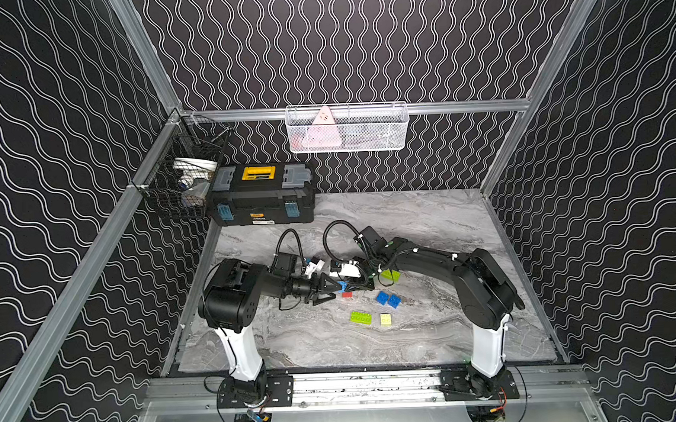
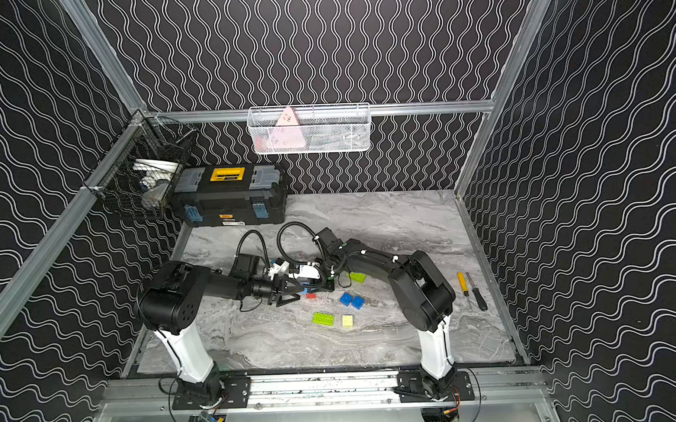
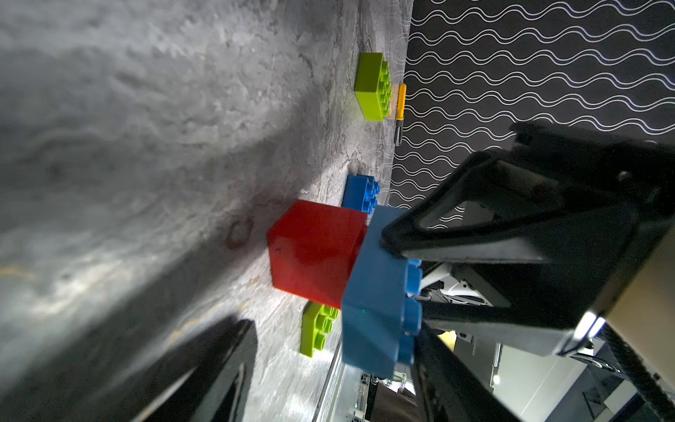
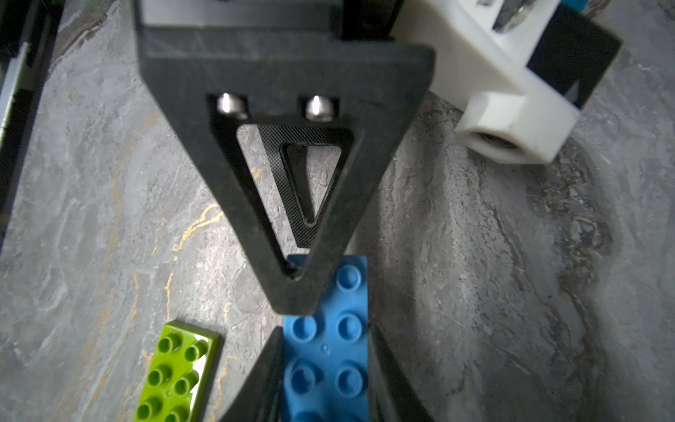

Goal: Assemble a carrot with lego
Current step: Assemble the lego brick with the lego brick.

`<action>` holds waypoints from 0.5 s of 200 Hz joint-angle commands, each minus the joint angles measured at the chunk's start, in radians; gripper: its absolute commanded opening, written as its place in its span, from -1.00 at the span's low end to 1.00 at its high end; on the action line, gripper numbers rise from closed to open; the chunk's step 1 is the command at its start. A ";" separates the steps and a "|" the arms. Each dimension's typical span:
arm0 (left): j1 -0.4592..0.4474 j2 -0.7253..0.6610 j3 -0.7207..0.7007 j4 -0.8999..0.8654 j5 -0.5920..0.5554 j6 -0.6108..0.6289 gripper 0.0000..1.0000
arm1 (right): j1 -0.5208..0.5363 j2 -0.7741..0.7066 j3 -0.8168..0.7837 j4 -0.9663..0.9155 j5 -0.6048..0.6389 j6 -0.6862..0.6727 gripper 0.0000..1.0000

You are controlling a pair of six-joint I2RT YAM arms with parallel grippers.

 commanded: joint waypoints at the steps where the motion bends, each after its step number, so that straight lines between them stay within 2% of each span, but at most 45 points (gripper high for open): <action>1: -0.013 0.011 0.012 0.020 -0.039 -0.011 0.35 | 0.010 0.037 -0.030 -0.098 0.101 -0.033 -0.56; 70: -0.010 0.035 0.020 -0.013 -0.059 0.018 0.14 | 0.027 0.054 -0.125 -0.020 0.144 0.007 -0.57; 100: -0.008 0.012 0.021 -0.012 -0.061 0.023 0.36 | 0.042 0.056 -0.093 -0.061 0.155 0.027 -0.57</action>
